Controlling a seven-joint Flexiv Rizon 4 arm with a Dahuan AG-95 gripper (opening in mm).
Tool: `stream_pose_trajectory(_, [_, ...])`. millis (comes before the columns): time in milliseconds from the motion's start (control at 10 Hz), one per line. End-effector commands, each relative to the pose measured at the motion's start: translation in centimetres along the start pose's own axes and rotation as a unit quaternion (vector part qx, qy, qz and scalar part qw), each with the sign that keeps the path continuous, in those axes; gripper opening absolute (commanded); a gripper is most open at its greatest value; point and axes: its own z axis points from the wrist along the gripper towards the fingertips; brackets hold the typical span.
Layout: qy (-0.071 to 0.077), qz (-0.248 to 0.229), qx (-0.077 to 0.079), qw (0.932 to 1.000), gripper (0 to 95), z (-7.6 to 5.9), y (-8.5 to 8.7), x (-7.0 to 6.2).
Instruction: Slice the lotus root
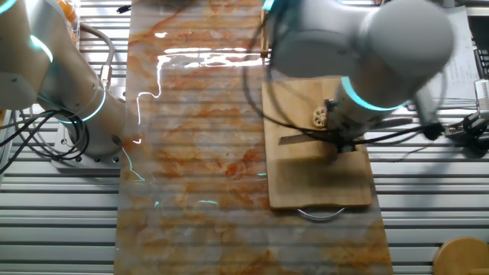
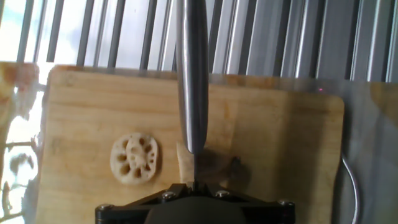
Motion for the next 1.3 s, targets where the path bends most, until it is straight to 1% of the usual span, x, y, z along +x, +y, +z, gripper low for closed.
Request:
stream_pose_trajectory(100, [0.008,-0.001,0.003,1.0000,0.0,6.3,-0.3,-0.3])
stream_pose_trajectory(200, [0.005,0.000,-0.002,1.0000,0.0,6.3,-0.2,-0.3])
stream_pose_trajectory(300, [0.006,-0.004,0.002,1.0000,0.0,6.2,-0.2,-0.3])
stream_pose_trajectory(400, [0.005,-0.006,0.005,1.0000,0.0,6.5,-0.3,-0.2])
stream_pose_trajectory(500, [0.004,-0.007,0.003,1.0000,0.0,6.9,-0.4,0.3])
stream_pose_trajectory(700, [0.005,-0.009,0.004,0.9999,0.0,7.2,-0.4,0.6])
stream_pose_trajectory(900, [0.001,-0.008,0.006,1.0000,0.0,7.9,-0.5,0.7])
stream_pose_trajectory(1000, [-0.005,-0.007,0.013,0.9999,0.0,8.9,-0.6,0.7])
stream_pose_trajectory(1100, [-0.004,-0.004,0.009,0.9999,0.0,8.9,-0.6,0.6])
stream_pose_trajectory(1200, [0.001,-0.004,0.008,1.0000,0.0,8.3,-0.5,0.4])
stream_pose_trajectory(1300, [0.002,-0.005,0.009,0.9999,0.0,8.0,-0.5,0.3])
